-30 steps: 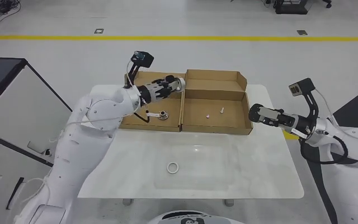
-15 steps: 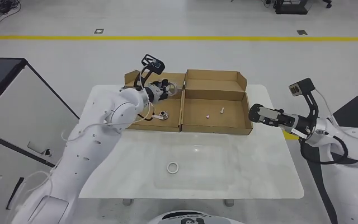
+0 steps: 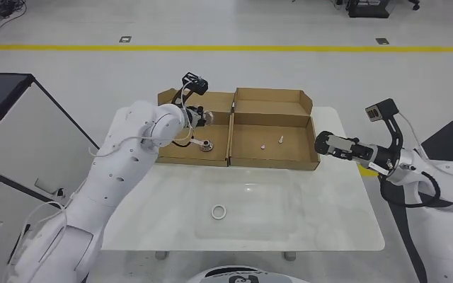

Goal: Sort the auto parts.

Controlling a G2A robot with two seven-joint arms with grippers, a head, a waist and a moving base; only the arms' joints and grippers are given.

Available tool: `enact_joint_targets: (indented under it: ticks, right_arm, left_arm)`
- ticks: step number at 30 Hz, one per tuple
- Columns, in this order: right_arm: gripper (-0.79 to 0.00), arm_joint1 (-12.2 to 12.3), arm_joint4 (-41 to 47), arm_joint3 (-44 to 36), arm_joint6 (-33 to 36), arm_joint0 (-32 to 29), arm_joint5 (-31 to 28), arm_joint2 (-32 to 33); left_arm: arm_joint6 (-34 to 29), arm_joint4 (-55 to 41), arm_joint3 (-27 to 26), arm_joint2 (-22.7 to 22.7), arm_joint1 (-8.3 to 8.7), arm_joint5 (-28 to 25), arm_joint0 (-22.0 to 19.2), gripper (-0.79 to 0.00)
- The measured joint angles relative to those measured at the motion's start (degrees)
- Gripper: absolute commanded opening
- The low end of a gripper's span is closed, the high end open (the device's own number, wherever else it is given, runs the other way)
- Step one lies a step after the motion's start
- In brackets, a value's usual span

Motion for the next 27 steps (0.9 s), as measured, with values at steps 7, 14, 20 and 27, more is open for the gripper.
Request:
enact_joint_targets:
  ticks: [7, 14, 20, 27]
  right_arm:
    - [0.000, 0.0, 0.0, 0.0, 0.0, 0.0, 0.0, 0.0]
    - [0.000, 0.0, 0.0, 0.0, 0.0, 0.0, 0.0, 0.0]
    - [0.000, 0.0, 0.0, 0.0, 0.0, 0.0, 0.0, 0.0]
    - [0.000, 0.0, 0.0, 0.0, 0.0, 0.0, 0.0, 0.0]
  left_arm:
    - [-0.3, 1.5, 7.4, 2.7, -1.16, 0.7, -2.2, -0.785]
    - [0.8, 2.8, 13.8, 4.3, -2.09, 1.7, -2.9, -0.785]
    - [1.8, 4.9, 18.6, 5.7, -2.86, 2.3, -3.3, -0.785]
    - [3.6, 7.6, 22.9, 6.9, -3.72, 3.4, -3.6, -0.785]
